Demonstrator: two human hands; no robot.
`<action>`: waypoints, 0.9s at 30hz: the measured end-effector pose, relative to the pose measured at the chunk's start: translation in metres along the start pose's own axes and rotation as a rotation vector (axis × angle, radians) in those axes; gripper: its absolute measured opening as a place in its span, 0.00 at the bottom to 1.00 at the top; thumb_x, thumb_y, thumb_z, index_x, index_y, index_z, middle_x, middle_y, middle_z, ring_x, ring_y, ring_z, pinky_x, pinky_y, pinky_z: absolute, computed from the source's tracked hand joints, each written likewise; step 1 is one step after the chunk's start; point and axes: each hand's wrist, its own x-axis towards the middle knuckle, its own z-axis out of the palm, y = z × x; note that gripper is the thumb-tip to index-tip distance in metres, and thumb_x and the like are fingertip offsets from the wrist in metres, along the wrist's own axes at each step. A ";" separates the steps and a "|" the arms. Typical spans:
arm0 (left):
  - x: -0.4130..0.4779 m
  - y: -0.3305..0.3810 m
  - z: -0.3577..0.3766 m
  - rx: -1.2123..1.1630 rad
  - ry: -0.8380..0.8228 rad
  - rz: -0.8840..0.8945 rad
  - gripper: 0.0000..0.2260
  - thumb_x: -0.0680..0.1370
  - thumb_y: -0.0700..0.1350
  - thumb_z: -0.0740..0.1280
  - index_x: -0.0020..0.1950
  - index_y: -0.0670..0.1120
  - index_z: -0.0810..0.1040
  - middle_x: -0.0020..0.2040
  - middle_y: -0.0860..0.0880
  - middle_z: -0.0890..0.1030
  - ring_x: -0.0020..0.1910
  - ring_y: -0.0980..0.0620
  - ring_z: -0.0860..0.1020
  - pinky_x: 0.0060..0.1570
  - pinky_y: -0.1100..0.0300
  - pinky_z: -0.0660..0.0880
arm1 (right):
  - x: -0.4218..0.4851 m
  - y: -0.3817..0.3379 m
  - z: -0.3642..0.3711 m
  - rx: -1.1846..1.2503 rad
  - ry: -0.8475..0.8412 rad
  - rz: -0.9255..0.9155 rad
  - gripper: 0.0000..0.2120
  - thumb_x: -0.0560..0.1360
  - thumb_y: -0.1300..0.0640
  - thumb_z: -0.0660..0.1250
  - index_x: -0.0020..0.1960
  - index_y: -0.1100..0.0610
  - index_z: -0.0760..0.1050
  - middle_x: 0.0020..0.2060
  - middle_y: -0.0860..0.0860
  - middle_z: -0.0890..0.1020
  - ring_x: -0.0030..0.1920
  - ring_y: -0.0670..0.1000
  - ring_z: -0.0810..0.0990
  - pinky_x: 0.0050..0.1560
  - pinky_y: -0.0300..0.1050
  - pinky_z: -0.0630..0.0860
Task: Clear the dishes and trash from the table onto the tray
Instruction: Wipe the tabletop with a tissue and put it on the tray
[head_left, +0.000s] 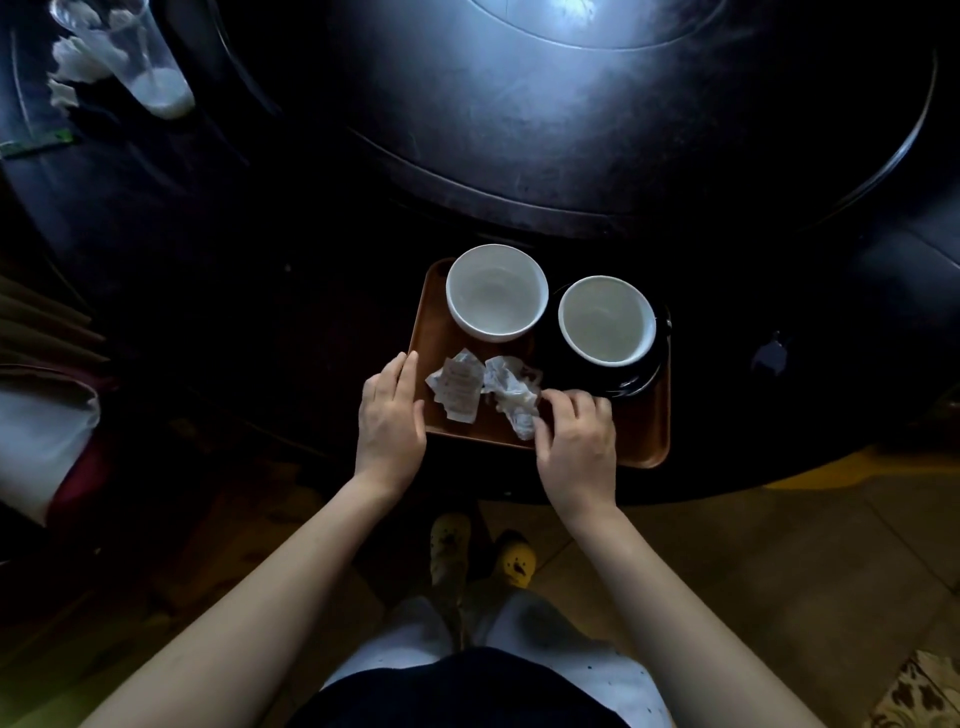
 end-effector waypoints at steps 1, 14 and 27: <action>0.000 -0.001 0.001 0.037 -0.006 -0.005 0.24 0.78 0.40 0.60 0.74 0.42 0.60 0.74 0.43 0.64 0.73 0.46 0.61 0.71 0.51 0.58 | 0.002 -0.001 0.000 -0.012 0.011 -0.006 0.14 0.71 0.58 0.70 0.56 0.59 0.77 0.48 0.57 0.80 0.51 0.60 0.76 0.49 0.55 0.77; 0.000 -0.022 0.004 0.202 -0.166 0.051 0.27 0.81 0.53 0.49 0.76 0.47 0.42 0.78 0.49 0.45 0.72 0.58 0.38 0.73 0.58 0.37 | 0.024 -0.015 -0.001 0.028 0.109 -0.107 0.16 0.74 0.50 0.60 0.39 0.58 0.81 0.35 0.53 0.80 0.39 0.55 0.75 0.39 0.49 0.75; 0.004 -0.010 -0.001 0.118 -0.138 0.050 0.27 0.80 0.52 0.54 0.76 0.47 0.50 0.78 0.47 0.49 0.77 0.51 0.45 0.74 0.55 0.41 | 0.034 -0.012 -0.032 0.303 0.134 -0.040 0.07 0.75 0.57 0.64 0.45 0.59 0.79 0.39 0.53 0.83 0.42 0.53 0.79 0.46 0.48 0.77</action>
